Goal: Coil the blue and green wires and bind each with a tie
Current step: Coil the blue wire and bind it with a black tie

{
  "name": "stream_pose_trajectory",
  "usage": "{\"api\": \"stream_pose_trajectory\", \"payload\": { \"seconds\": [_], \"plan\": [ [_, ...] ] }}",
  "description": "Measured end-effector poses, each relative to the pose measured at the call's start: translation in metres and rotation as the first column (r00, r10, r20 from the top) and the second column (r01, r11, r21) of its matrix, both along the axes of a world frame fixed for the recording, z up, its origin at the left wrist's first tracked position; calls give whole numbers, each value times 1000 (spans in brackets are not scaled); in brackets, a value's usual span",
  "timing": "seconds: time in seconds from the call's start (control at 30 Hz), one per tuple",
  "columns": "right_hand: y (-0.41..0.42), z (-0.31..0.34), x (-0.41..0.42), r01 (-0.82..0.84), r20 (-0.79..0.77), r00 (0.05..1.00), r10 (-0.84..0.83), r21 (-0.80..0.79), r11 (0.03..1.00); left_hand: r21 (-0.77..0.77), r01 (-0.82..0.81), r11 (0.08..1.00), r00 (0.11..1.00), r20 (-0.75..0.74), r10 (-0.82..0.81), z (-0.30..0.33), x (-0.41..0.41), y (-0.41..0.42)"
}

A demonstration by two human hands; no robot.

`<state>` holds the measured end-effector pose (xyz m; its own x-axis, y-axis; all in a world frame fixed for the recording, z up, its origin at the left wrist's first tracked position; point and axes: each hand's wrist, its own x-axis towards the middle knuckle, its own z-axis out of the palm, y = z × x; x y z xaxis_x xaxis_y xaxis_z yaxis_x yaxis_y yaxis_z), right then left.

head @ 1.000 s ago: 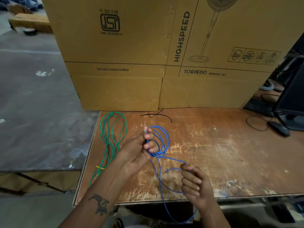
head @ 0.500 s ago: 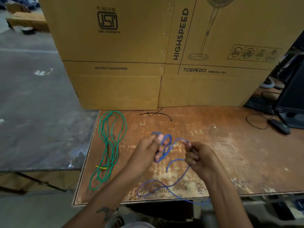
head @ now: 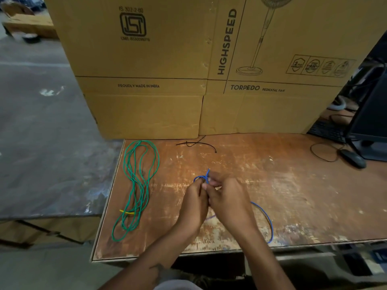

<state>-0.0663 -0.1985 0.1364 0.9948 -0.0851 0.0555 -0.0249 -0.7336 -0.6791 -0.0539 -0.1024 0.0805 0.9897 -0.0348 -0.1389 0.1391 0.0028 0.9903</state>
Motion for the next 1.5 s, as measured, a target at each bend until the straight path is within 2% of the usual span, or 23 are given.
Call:
{"api": "stream_pose_trajectory", "payload": {
  "seconds": [0.1, 0.2, 0.3, 0.5, 0.6, 0.77, 0.87, 0.97, 1.03, 1.13, 1.17, 1.23, 1.33, 1.4, 1.5],
  "plan": [
    [12, -4, -12, 119, 31, 992, -125, 157, 980, -349, -136, 927, 965, -260, 43, 8, 0, -5],
    [14, -12, -24, 173, 58, 982, -182, 140, 975, -512, -256, 820, 872, -488, -32, 12, 9, 2],
    [12, -16, -31, 194, 46, 977, -208, 212, 958, -602, -354, 716, 822, -566, -69, 17, 11, 5],
    [2, -20, -33, 211, 35, 972, -232, 309, 927, -608, -271, 746, 859, -503, -98, 12, 4, 5],
    [2, -22, -34, 221, 63, 967, -246, 265, 939, -594, -258, 762, 867, -491, -89, 16, 2, 4],
    [8, -31, -40, 231, 84, 965, -250, 187, 955, -658, -275, 701, 847, -510, -147, 21, 3, 6],
    [7, -29, -41, 183, 79, 979, -188, 59, 981, -663, -197, 723, 856, -475, -202, 24, 1, 7],
    [9, -24, -36, 95, 55, 995, -87, -162, 982, -578, -56, 814, 894, -392, -217, 21, -1, 5],
    [6, -24, -32, 86, 46, 996, -79, -184, 979, -491, 42, 870, 928, -304, -216, 16, 0, 10],
    [-1, -30, -29, 114, 44, 993, -110, -87, 990, -314, 286, 905, 931, -135, -341, 12, -1, 25],
    [-2, -34, -29, 118, 36, 993, -116, -48, 992, -262, 330, 907, 922, -117, -369, 8, -1, 29],
    [-3, -40, -29, 100, 11, 995, -100, 27, 995, -209, 317, 925, 932, -113, -345, 5, -4, 32],
    [-7, -47, -25, 13, -82, 997, 1, 176, 984, -331, 195, 923, 936, -218, -276, 3, -7, 35],
    [-14, -48, -21, -49, -164, 981, 105, 317, 947, -377, 168, 911, 917, -280, -285, 3, -6, 39],
    [-18, -49, -23, -111, -124, 974, 188, 462, 880, -424, 195, 884, 903, -274, -331, 9, -2, 46]
  ]
}}
